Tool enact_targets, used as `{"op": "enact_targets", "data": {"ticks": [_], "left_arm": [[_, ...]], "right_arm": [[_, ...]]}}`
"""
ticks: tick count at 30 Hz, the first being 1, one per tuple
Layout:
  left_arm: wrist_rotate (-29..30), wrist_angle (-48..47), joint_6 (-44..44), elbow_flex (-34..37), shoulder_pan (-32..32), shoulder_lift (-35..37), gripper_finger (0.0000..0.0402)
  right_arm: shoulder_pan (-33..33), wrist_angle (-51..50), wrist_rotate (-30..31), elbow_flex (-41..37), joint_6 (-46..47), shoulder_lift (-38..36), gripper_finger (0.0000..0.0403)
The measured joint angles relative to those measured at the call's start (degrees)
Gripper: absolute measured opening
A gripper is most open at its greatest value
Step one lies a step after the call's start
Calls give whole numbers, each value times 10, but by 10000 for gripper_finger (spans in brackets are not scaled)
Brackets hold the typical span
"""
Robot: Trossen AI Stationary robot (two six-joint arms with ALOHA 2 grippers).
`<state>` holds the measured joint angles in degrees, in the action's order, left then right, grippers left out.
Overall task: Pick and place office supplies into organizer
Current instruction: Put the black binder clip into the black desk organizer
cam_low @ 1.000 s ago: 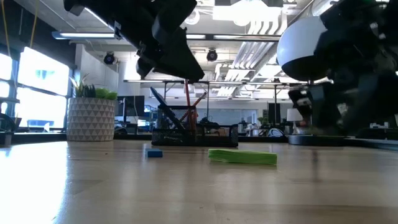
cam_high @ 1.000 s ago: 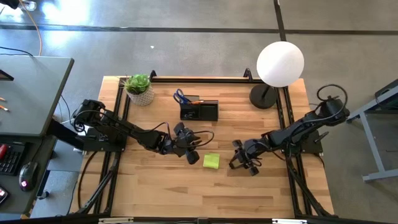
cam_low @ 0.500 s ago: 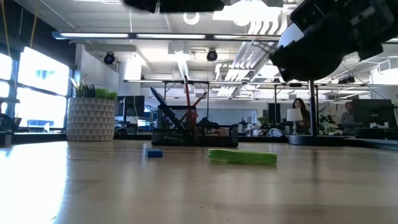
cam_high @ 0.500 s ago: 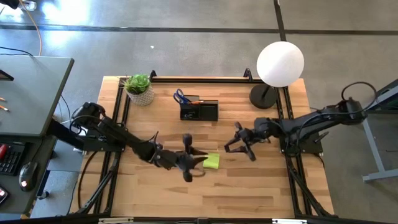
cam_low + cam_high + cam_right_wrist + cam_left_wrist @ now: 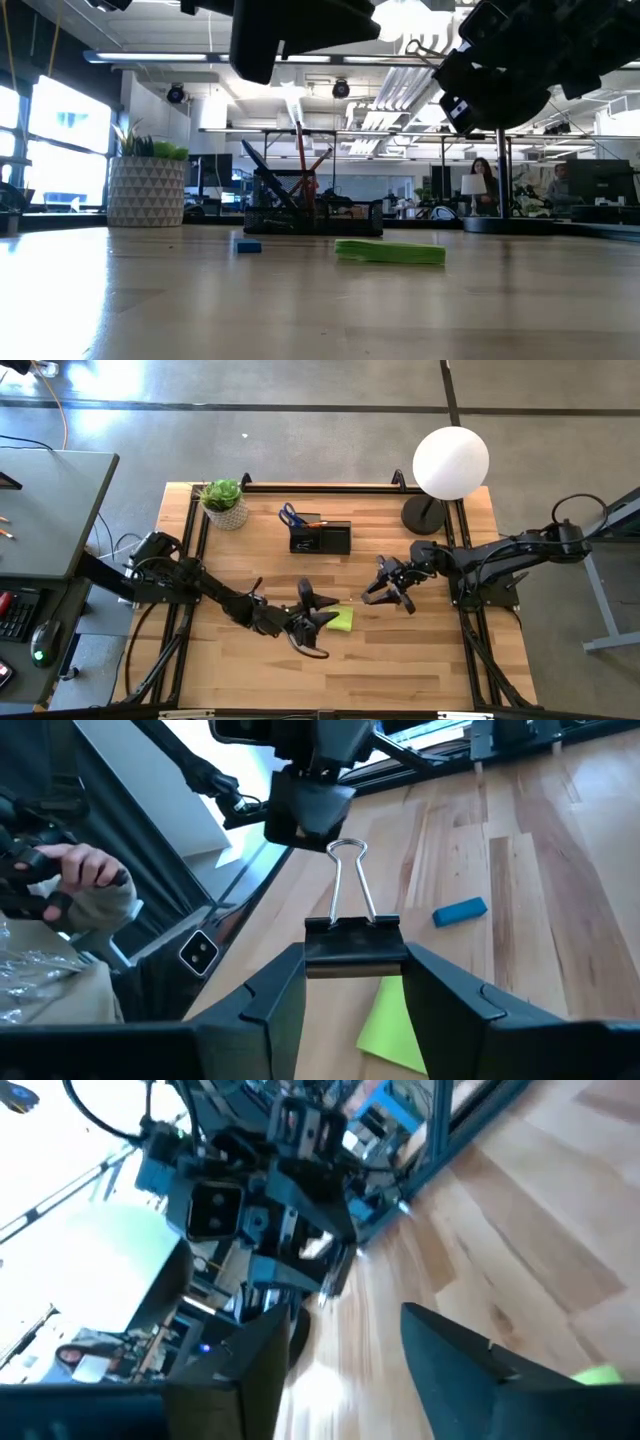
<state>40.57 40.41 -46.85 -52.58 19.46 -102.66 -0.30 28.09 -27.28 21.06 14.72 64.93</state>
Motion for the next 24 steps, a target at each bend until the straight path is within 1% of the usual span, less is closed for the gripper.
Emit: {"op": "enact_targets", "data": {"ticks": [3, 7, 10, 13, 16, 21, 24], "left_arm": [[-10, 6, 1, -5, -4, -9, 195], [-22, 1, 0, -37, -18, -32, 194], [-19, -8, -8, -70, -29, -55, 186], [-20, -49, -7, -92, -38, -63, 177], [-20, -76, -8, -98, -42, -64, 169], [-21, -73, -3, -98, -51, -64, 148], [-39, -75, 12, -98, -55, -64, 129]], "right_arm": [[0, 4, 1, 0, -1, 0, 146], [0, 8, 1, 0, -1, 0, 146], [0, 8, 1, 0, -1, 0, 146], [0, 2, 0, 0, 0, 0, 146], [0, -1, -4, 0, 0, 0, 146], [1, -2, -13, 0, -2, 0, 146], [1, -2, -23, 0, -6, 0, 146]]}}
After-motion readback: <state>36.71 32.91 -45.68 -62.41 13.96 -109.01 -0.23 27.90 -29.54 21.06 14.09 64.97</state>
